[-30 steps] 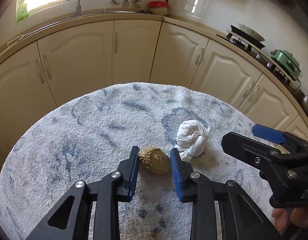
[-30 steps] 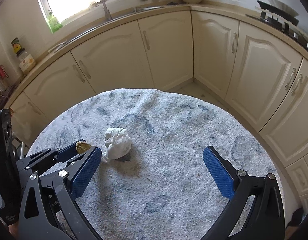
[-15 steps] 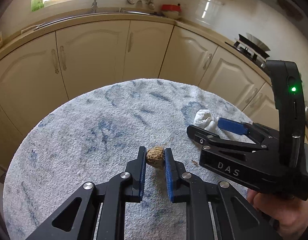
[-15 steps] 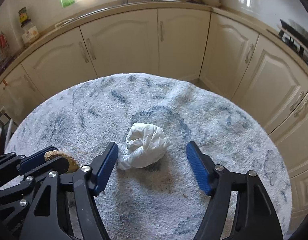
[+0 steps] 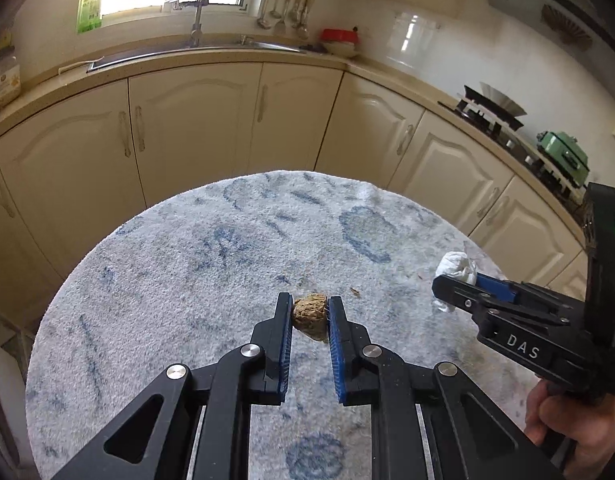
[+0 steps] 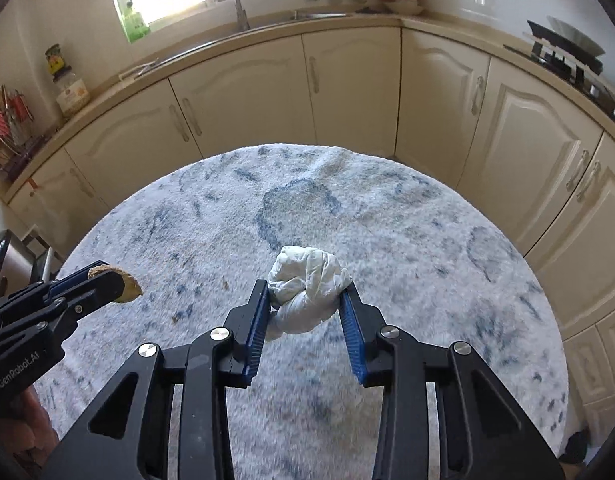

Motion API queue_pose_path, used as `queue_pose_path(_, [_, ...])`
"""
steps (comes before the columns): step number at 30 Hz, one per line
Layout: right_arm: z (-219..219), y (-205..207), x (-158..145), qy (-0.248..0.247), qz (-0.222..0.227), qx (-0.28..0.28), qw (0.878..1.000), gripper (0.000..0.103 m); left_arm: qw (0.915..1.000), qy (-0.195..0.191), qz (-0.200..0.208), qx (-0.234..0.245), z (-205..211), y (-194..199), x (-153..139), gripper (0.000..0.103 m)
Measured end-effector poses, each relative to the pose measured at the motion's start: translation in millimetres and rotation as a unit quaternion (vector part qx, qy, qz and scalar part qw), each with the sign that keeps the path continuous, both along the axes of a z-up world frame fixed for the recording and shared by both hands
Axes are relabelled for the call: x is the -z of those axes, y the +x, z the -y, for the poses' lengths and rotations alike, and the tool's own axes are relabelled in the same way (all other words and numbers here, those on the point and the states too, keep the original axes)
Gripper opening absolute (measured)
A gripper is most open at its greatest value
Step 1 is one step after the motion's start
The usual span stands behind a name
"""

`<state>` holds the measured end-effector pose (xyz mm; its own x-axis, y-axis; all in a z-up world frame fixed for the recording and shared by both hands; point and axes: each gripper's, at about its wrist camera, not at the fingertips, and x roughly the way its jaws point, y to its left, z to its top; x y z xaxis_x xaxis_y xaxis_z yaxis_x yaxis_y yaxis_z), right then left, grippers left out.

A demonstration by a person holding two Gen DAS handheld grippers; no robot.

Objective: Collect trash
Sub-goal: 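Carry both items to the blue wastebasket and open both tools to drop them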

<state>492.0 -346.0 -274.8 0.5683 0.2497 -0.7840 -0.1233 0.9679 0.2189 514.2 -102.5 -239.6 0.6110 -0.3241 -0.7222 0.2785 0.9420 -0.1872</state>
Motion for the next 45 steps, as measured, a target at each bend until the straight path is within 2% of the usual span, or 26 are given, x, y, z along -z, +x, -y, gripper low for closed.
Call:
queue_pose_path(16, [53,-146,-93,0.023,0.076,0.023,0.997,0.035,0.996,0.0,0.078,0.044,23,-149,-85,0.013])
queue_pose_path(24, [102,-206,-119,0.024,0.112,0.068,0.991,0.035,0.9888,0.0,0.117,0.093,61,-216,-118,0.013])
queue_pose_path(31, [163,-253,-120,0.022,0.118,0.13,0.984,0.035,0.9788,-0.009,0.126,0.161,116,-261,-132,0.013])
queue_pose_path(35, [206,-285,-116,0.019,0.113,0.181,0.977,0.035,0.9709,-0.012,0.121,0.206,156,-281,-131,0.013])
queue_pose_path(45, [307,-339,-79,0.002,0.065,0.29,0.955,0.035,0.9509,-0.021,0.057,0.304,271,-301,-98,0.013])
